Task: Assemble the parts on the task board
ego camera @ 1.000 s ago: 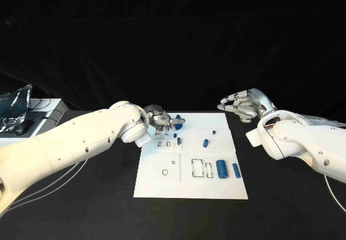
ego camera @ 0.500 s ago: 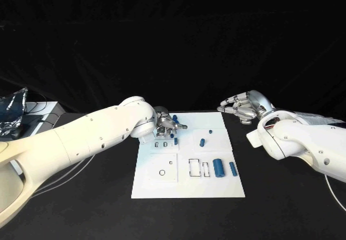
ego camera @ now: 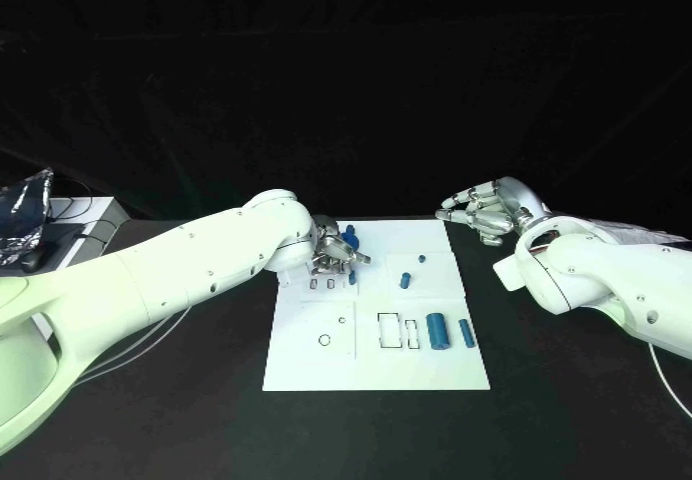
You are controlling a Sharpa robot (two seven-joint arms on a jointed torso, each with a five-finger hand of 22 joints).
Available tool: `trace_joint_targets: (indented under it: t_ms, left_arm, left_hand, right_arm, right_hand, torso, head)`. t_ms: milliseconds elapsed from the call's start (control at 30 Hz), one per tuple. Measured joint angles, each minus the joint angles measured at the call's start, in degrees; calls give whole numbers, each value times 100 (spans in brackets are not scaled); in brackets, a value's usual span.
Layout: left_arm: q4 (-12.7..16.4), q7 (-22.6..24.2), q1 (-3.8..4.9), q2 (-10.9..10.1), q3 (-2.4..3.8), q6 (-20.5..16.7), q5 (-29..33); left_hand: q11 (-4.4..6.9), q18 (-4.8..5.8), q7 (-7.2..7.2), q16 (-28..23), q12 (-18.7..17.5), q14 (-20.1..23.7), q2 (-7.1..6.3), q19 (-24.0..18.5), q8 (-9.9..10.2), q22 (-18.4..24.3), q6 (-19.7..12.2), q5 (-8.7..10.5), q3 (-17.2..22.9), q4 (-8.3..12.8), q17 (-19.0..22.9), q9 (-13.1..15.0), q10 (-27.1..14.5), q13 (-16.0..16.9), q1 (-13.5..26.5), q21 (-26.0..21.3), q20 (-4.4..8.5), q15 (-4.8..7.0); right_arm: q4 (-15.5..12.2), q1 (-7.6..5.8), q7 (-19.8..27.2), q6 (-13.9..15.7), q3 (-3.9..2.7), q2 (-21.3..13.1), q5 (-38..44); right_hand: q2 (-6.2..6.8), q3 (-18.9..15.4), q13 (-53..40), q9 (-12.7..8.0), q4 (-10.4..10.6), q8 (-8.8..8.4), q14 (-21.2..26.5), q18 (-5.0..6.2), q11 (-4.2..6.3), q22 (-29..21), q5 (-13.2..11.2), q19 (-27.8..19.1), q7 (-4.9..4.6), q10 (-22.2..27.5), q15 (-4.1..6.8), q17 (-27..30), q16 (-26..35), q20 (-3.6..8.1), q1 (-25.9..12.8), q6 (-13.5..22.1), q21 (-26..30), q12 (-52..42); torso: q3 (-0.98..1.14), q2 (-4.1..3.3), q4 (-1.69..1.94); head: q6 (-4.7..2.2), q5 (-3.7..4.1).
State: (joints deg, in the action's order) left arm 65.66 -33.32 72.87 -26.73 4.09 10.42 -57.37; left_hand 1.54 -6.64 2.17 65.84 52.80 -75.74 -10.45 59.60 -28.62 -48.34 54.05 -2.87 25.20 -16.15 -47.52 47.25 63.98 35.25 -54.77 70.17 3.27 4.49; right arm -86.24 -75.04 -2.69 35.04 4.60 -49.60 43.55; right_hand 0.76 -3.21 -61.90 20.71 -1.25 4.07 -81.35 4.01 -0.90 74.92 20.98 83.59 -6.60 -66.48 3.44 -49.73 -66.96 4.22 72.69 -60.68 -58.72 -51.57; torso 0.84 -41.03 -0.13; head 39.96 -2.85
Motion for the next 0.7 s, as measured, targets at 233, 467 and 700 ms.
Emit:
trace_joint_targets:
  t_ms: [233,467,700]
  left_arm:
    - [-25,-62,0,6,-26,108,-8]
    - [-27,-108,0,11,-32,141,-17]
    - [-35,-141,0,11,-35,157,-24]
  left_hand:
    - [0,0,0,0,23,0,-25,0,0,-46,0,0,152,18,-29,45,0,-7,-25,0,0,0]
    - [0,0,0,0,45,0,-83,0,0,-107,0,0,423,58,-65,118,0,-14,-23,0,0,0]
    - [0,1,0,0,45,0,-83,21,0,-136,0,0,422,91,-75,141,1,-25,-23,0,-21,0]
  right_arm:
    - [108,0,59,35,3,-4,-132]
    - [206,-1,158,100,11,4,-303]
    - [238,-1,213,139,15,18,-407]
  right_hand:
    - [0,0,1072,-82,0,0,130,217,39,-158,45,-431,-49,165,12,919,1184,-20,0,169,2502,962]
    - [24,-42,2034,-158,-42,0,36,217,7,-968,77,-416,-83,95,2,988,1914,-2,23,203,4140,1260]
    - [24,-42,2086,-158,-42,0,35,217,6,-963,77,-414,-84,106,2,953,1940,-2,23,204,4179,1230]
  torso:
    - [-6,4,-1]
    - [-3,7,3]
    - [0,1,-1]
  head:
    - [34,-20]
    - [49,-38]
    - [43,-48]
